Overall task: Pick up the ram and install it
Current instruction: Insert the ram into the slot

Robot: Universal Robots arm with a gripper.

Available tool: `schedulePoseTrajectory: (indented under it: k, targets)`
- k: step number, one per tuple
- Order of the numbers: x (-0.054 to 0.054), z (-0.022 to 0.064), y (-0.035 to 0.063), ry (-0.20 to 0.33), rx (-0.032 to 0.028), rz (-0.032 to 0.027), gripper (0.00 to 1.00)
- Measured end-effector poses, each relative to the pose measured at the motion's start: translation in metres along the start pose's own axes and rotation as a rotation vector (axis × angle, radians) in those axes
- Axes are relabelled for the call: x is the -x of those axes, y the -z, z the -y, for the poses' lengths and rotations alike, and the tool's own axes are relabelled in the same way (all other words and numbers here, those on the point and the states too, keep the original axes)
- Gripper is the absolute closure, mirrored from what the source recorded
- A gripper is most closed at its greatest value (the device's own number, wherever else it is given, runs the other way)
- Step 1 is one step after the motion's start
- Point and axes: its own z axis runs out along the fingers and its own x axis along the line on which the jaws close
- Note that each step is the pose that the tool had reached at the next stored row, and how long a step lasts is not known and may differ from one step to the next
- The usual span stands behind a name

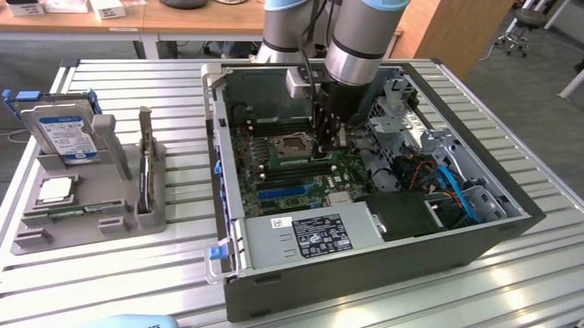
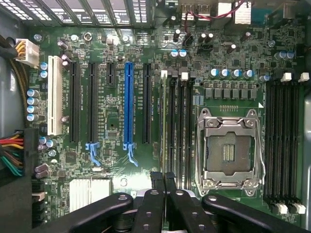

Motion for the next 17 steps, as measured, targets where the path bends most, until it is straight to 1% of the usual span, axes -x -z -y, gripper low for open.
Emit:
schedulePoseTrajectory:
  k: [6,17]
  targets:
    - [-0.0001,0.0002,-0.0042,0.000,0.0000,-0.0001,0.88]
    - [0.0000,-0.0019,-0.0057,0.000,-0.0001,0.0003,0.88]
